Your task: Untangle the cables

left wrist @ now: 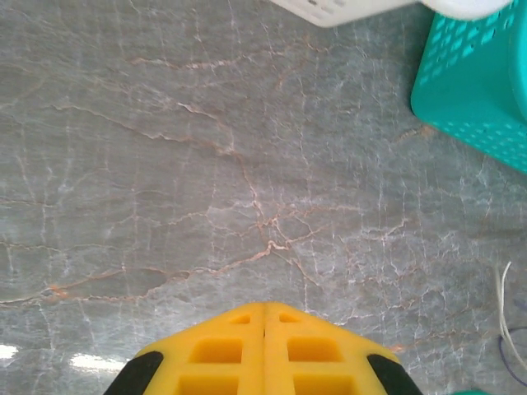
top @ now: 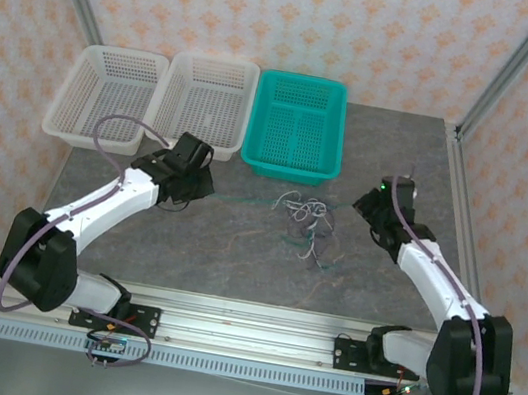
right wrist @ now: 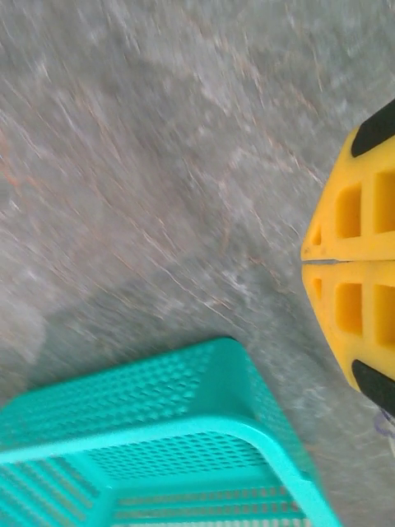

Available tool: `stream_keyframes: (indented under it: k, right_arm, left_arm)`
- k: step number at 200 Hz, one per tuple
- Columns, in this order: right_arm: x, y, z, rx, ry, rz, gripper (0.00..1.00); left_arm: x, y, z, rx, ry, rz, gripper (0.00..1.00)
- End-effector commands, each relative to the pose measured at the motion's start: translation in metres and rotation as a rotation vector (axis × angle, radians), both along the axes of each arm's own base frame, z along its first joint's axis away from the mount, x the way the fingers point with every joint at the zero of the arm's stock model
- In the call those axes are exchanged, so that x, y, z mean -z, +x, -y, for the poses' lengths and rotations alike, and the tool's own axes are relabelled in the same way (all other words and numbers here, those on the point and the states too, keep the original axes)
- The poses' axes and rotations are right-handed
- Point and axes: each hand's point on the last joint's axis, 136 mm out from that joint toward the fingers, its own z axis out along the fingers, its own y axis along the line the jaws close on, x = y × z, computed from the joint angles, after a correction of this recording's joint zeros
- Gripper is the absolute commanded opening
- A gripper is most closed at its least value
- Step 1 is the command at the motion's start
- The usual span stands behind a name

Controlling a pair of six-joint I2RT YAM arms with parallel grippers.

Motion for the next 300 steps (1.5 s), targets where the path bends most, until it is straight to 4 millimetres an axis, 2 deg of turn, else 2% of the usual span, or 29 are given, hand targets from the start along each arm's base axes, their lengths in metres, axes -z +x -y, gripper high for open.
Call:
stream_keyframes:
  k: [1,39,65,81,96,108,146,153,165,178,191,222,244,254,275,296,300]
  right_arm:
    - [0.0,-0.008,0.053,0.225,0.012,-0.009,0.0]
    - [-0.014,-0.012,0.107,0.446,0.078,0.015,0.0]
    - [-0.024,-0.033,0.151,0.632,0.026,0.009,0.0]
    - [-0.034,-0.044,0.172,0.726,0.006,0.036,0.0]
    - [-0.045,-0.047,0.181,0.765,-0.003,0.073,0.0]
    - [-0.052,-0.042,0.181,0.752,0.0,0.104,0.0]
    - [-0.066,-0.014,0.164,0.612,0.06,0.163,0.0]
    - [-0.065,-0.019,0.168,0.636,0.036,0.138,0.0]
    - [-0.061,-0.038,0.187,0.761,0.001,0.075,0.0]
    - [-0.046,-0.061,0.209,0.937,0.095,0.029,0.0]
    - [-0.035,-0.069,0.217,1.032,0.199,0.03,0.0]
    - [-0.032,-0.05,0.211,0.978,0.271,0.046,0.0]
    - [-0.037,-0.021,0.195,0.815,0.32,0.092,0.0]
    - [-0.038,-0.007,0.178,0.71,0.363,0.097,0.0]
    - [-0.018,0.015,0.127,0.502,0.407,-0.003,0.0]
    - [0.014,0.011,0.085,0.388,0.36,-0.142,0.0]
    - [0.021,0.008,0.079,0.376,0.34,-0.169,0.06]
  left_arm:
    - [0.006,-0.013,-0.037,-0.078,0.104,-0.052,0.0]
    - [-0.001,-0.014,-0.053,-0.112,0.135,-0.063,0.0]
    - [0.0,-0.024,-0.079,-0.2,0.172,-0.094,0.0]
    - [0.0,-0.031,-0.094,-0.244,0.181,-0.1,0.0]
    - [0.001,-0.035,-0.101,-0.261,0.175,-0.101,0.0]
    - [0.001,-0.034,-0.101,-0.252,0.169,-0.102,0.0]
    - [0.011,-0.024,-0.083,-0.242,0.064,-0.093,0.0]
    - [0.011,-0.024,-0.085,-0.252,0.074,-0.095,0.0]
    - [0.009,-0.027,-0.095,-0.268,0.119,-0.098,0.0]
    - [0.011,-0.035,-0.111,-0.312,0.154,-0.115,0.0]
    - [0.018,-0.041,-0.122,-0.35,0.123,-0.144,0.0]
    - [0.019,-0.04,-0.13,-0.353,0.101,-0.15,0.0]
    - [0.022,-0.029,-0.116,-0.321,0.02,-0.128,0.0]
    - [0.025,-0.024,-0.108,-0.311,-0.021,-0.116,0.0]
    - [0.026,-0.011,-0.092,-0.27,-0.074,-0.068,0.0]
    - [0.014,0.004,-0.072,-0.194,-0.099,-0.003,0.0]
    - [0.012,0.006,-0.068,-0.181,-0.103,0.005,0.0]
